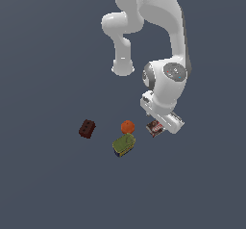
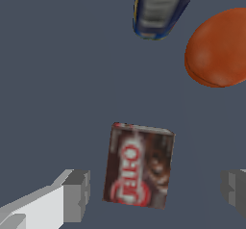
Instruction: Pick up a designated object from a clutter of objects.
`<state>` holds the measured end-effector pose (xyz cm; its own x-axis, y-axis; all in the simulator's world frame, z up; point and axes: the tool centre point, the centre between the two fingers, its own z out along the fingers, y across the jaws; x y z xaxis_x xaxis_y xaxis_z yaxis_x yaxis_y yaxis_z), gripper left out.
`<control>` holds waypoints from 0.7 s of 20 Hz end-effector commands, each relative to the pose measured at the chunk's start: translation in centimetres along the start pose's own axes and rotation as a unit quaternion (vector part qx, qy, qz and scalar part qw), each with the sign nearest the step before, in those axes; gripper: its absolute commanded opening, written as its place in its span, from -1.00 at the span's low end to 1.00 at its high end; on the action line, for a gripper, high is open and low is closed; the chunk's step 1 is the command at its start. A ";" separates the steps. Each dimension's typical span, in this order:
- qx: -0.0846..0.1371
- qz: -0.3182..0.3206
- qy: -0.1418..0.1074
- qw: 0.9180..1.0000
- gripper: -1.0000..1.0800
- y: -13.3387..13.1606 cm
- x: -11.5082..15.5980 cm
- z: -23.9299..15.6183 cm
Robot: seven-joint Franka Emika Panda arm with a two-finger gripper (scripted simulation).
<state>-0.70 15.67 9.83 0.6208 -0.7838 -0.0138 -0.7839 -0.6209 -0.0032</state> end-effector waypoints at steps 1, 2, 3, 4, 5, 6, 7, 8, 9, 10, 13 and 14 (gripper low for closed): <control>0.000 0.020 0.002 1.000 0.92 -0.1 -0.7 0.9; 0.000 0.027 0.003 1.000 0.92 -0.2 -0.9 1.3; -0.001 0.033 0.003 0.999 0.92 -0.2 -1.1 1.6; -0.001 0.038 0.004 0.999 0.92 -0.2 -1.3 1.8; -0.001 0.043 0.004 0.999 0.92 -0.2 -1.5 2.1; -0.001 0.048 0.005 0.999 0.92 -0.2 -1.6 2.3; -0.001 0.052 0.005 0.999 0.92 -0.2 -1.8 2.5; -0.001 0.056 0.006 0.998 0.92 -0.3 -1.9 2.7; -0.001 0.059 0.006 0.998 0.92 -0.3 -2.0 2.9; -0.001 0.062 0.006 0.998 0.92 -0.3 -2.1 3.0; -0.001 0.067 0.007 0.998 0.92 -0.3 -2.3 3.2; -0.001 0.067 0.007 0.998 0.92 -0.3 -2.3 3.3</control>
<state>-1.91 17.66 6.68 0.5143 -0.8576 -0.0008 -0.8576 -0.5143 0.0005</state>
